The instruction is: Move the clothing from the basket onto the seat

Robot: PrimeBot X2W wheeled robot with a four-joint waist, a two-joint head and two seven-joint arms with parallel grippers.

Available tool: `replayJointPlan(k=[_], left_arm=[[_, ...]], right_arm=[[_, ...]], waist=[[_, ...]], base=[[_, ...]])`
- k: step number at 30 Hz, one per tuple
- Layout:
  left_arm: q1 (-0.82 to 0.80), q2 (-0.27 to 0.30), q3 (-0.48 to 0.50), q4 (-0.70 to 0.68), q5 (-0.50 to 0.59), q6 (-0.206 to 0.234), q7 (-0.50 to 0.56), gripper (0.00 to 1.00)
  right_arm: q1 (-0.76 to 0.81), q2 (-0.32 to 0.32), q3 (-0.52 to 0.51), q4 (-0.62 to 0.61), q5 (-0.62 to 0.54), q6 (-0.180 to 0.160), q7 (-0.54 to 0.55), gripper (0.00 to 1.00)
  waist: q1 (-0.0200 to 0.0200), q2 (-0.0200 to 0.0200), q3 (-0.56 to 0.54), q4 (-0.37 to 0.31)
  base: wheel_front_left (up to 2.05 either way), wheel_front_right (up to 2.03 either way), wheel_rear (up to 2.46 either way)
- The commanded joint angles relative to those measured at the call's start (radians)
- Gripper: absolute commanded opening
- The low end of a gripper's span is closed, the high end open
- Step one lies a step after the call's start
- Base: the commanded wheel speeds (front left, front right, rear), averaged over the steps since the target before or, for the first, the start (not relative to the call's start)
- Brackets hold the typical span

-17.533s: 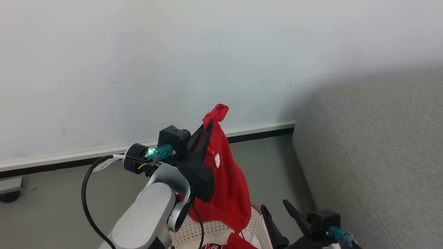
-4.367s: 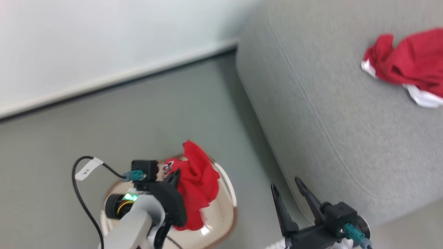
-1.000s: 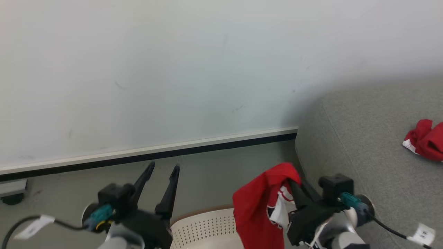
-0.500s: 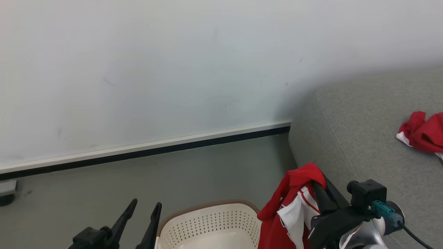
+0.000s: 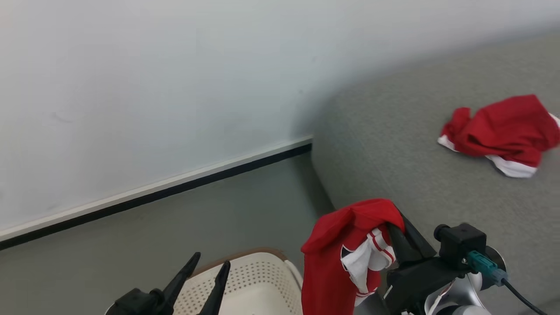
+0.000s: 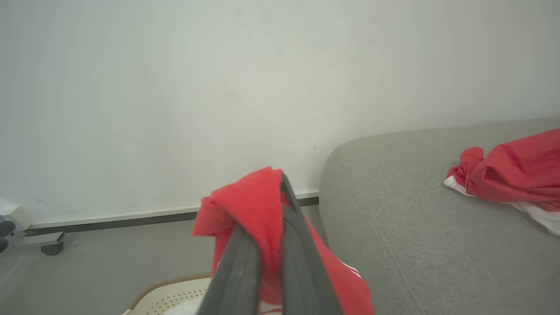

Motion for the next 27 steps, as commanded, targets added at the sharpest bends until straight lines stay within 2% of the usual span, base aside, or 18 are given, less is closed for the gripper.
replayJointPlan(k=[1,11,20,27], left_arm=[[-0.020,0.007,-0.007,0.001,0.009,-0.014,0.000,1.00],[-0.072,0.028,-0.018,0.016,0.022,-0.040,0.017,1.00],[-0.142,0.032,-0.033,0.034,0.042,-0.054,0.042,1.00],[-0.159,0.037,-0.043,0.045,0.062,-0.033,0.060,1.00]], right_arm=[[0.001,-0.008,0.001,-0.010,0.012,0.000,-0.008,0.00],[0.000,0.004,-0.004,-0.005,0.020,0.000,-0.046,0.00],[0.037,0.029,-0.053,-0.013,-0.001,0.000,-0.090,0.00],[0.014,0.035,-0.049,-0.011,-0.016,0.000,-0.103,0.00]], waist=[[-0.0001,0.0000,0.048,-0.130],[-0.0001,0.0000,0.124,-0.270],[-0.0001,0.0000,0.189,-0.287],[-0.0001,0.0000,0.216,-0.290]], base=[[0.00,0.00,0.00],[0.00,0.00,0.00],[0.00,0.00,0.00],[0.00,0.00,0.00]])
